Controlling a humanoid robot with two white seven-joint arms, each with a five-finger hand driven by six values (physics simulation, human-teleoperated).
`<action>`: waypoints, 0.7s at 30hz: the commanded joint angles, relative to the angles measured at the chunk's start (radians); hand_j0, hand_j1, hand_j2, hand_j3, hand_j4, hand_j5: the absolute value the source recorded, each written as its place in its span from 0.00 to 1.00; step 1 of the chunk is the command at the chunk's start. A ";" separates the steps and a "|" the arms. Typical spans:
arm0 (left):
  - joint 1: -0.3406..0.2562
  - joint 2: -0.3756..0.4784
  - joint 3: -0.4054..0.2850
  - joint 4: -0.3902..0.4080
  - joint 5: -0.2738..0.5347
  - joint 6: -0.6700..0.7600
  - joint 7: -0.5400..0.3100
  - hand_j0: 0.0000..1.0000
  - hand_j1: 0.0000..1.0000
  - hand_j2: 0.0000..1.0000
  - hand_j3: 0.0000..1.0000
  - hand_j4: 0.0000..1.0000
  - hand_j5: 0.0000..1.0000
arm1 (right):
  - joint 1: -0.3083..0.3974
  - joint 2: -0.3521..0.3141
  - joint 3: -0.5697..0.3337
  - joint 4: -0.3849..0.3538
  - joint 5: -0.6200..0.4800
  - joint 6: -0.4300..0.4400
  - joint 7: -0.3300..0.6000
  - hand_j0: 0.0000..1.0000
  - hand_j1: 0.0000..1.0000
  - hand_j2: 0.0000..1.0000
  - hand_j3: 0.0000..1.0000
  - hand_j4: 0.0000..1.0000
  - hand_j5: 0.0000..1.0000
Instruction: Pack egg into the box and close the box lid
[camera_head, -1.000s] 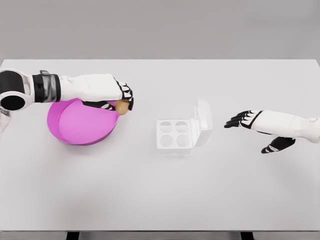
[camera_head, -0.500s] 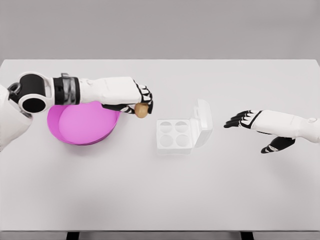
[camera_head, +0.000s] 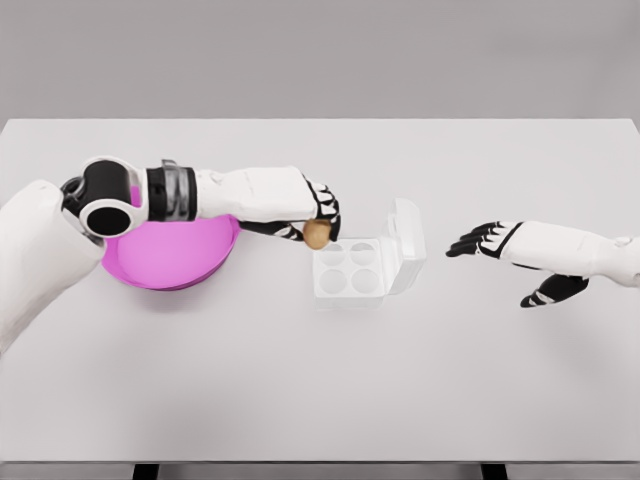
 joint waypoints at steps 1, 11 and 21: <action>0.000 -0.023 -0.005 0.021 0.004 0.003 0.001 0.39 0.39 0.39 0.39 0.39 0.39 | 0.000 0.000 0.000 0.000 -0.007 0.003 0.000 1.00 1.00 1.00 1.00 1.00 1.00; 0.021 -0.081 -0.007 0.061 -0.024 0.003 0.001 0.39 0.39 0.39 0.39 0.39 0.39 | 0.002 0.001 0.003 -0.006 -0.007 0.003 0.000 1.00 1.00 1.00 1.00 1.00 1.00; 0.021 -0.105 -0.008 0.090 -0.036 0.003 0.001 0.40 0.40 0.40 0.40 0.40 0.40 | 0.002 0.001 0.003 -0.006 -0.007 0.003 0.000 1.00 1.00 1.00 1.00 1.00 1.00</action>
